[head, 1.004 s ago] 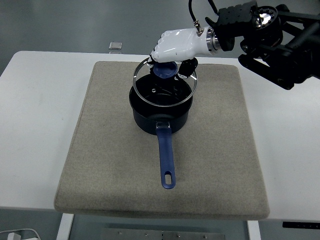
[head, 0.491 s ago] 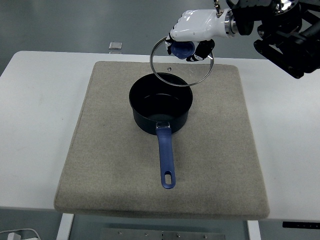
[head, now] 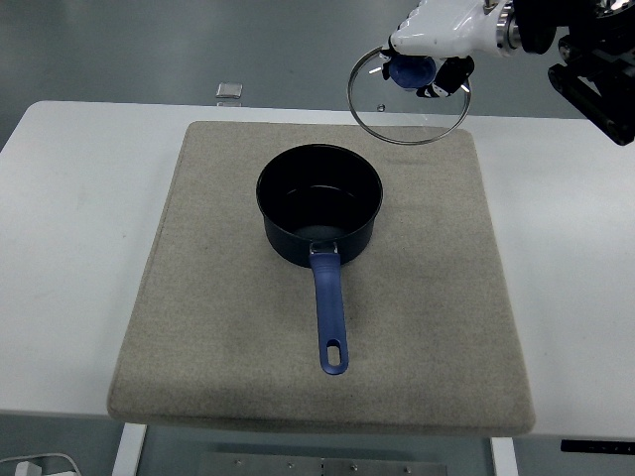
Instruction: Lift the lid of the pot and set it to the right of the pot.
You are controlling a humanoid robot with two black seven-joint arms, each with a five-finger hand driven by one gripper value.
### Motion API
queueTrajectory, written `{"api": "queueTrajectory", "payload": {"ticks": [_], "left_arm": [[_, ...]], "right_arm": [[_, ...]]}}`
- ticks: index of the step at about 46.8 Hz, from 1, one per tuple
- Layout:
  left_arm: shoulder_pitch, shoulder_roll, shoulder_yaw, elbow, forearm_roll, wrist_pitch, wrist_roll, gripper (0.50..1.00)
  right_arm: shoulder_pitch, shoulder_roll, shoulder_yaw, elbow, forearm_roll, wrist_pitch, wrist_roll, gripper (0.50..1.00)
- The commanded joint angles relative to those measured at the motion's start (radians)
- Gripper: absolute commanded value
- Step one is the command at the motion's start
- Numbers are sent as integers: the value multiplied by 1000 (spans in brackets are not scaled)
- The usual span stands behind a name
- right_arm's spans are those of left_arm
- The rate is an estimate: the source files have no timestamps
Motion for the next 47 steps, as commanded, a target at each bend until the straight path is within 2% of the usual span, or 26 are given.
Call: {"api": "queueTrajectory", "payload": {"ticks": [1, 19, 33, 47], "left_arm": [[0, 0, 1, 0, 0, 0, 0, 1000], [0, 0, 1, 0, 0, 0, 0, 1000], [0, 0, -1, 0, 0, 0, 0, 1000], [0, 0, -1, 0, 0, 0, 0, 1000]], "right_arm": [[-7, -17, 0, -2, 0, 0, 0, 500], [-50, -85, -14, -1, 13, 0, 0, 500], [-110, -100, -15, 2, 13, -17, 0, 500], [-159, -85, -17, 7, 13, -26, 0, 500]]}}
